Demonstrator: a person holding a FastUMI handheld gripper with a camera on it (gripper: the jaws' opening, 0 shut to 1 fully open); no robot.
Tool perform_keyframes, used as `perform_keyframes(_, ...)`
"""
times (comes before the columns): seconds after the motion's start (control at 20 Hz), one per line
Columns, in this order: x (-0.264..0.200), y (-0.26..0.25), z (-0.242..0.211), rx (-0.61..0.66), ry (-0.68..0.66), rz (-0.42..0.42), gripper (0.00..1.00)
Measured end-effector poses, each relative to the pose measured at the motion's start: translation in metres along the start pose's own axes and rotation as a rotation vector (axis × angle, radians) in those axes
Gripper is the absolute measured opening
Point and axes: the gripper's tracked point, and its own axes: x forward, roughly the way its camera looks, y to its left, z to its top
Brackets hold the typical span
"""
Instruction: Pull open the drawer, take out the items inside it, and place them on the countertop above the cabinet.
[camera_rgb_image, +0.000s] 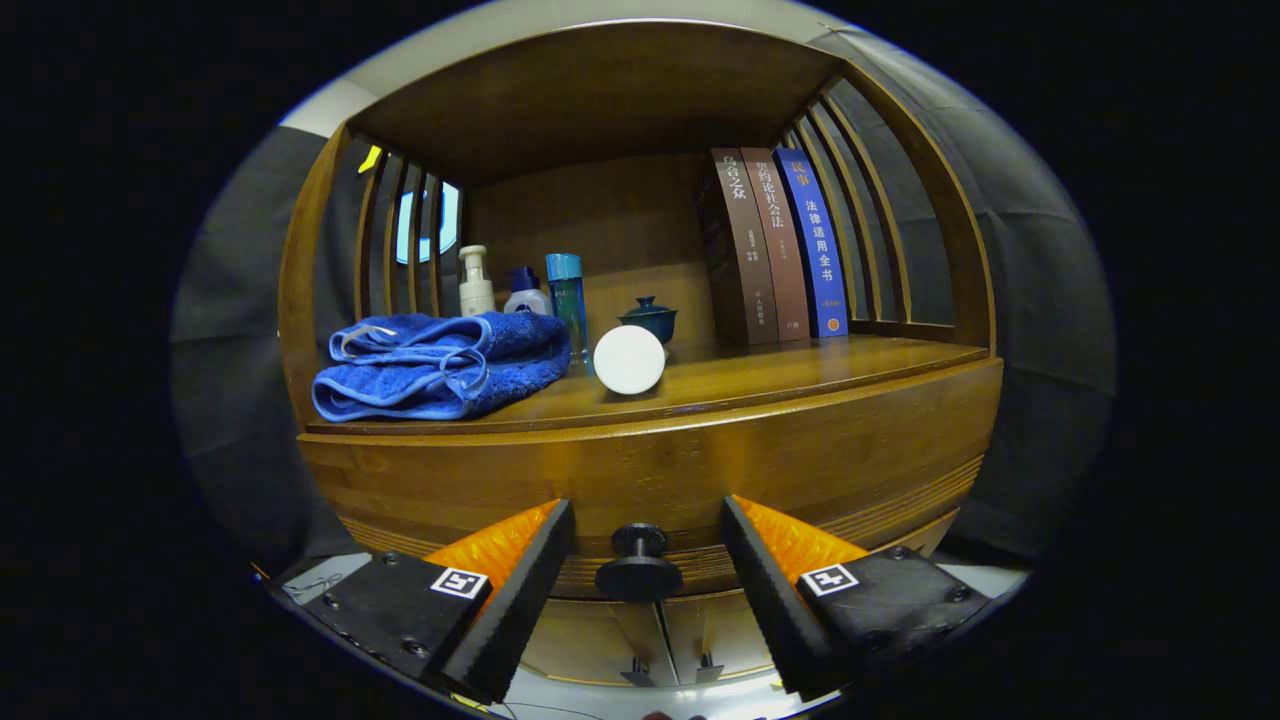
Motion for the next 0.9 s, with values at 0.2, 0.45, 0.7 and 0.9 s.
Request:
perform_keyframes(0.2, -0.017, -0.01, 0.014, -0.02, -0.012, -0.016, 1.0)
perform_keyframes(0.45, -0.053, -0.005, 0.041, -0.044, -0.029, -0.003, 1.0)
perform_keyframes(0.7, -0.094, 0.016, 0.085, -0.02, -0.064, 0.04, 0.99)
perform_keyframes(0.9, -0.129, 0.023, 0.119, 0.005, -0.072, 0.062, 0.99)
